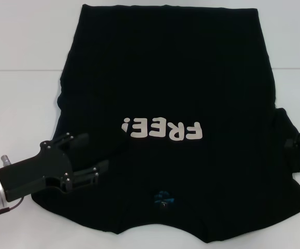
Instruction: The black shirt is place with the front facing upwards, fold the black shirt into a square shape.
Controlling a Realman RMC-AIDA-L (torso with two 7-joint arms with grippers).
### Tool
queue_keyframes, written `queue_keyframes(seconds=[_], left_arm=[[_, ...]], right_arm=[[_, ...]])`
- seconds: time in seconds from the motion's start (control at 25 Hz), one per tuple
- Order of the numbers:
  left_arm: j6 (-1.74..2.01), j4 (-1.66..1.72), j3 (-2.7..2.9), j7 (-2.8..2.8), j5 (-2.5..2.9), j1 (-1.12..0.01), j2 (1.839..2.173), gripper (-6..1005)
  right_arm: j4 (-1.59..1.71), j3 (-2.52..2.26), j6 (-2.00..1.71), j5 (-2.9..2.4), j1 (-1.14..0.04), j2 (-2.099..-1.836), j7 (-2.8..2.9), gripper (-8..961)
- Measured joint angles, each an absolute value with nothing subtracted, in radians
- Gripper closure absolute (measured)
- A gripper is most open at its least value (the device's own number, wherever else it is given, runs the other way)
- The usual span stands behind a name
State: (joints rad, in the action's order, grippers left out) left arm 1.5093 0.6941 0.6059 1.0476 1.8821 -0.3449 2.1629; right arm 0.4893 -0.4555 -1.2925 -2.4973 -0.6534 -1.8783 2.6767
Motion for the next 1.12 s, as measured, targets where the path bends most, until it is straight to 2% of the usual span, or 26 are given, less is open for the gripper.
queue_keyframes(seconds=[0.6, 1.12], left_arm=[[1.509, 0.693, 0.606, 1.048, 1.881, -0.347, 2.163, 150], [1.509, 0.693, 0.606, 1.048, 1.881, -0.35, 2.163, 149]], right_arm=[[0.489, -0.456, -1.346, -2.479, -0.626, -1.873, 2.677, 238], [0.489, -0.455, -1.324, -2.469, -0.633, -1.88, 2.673, 242]])
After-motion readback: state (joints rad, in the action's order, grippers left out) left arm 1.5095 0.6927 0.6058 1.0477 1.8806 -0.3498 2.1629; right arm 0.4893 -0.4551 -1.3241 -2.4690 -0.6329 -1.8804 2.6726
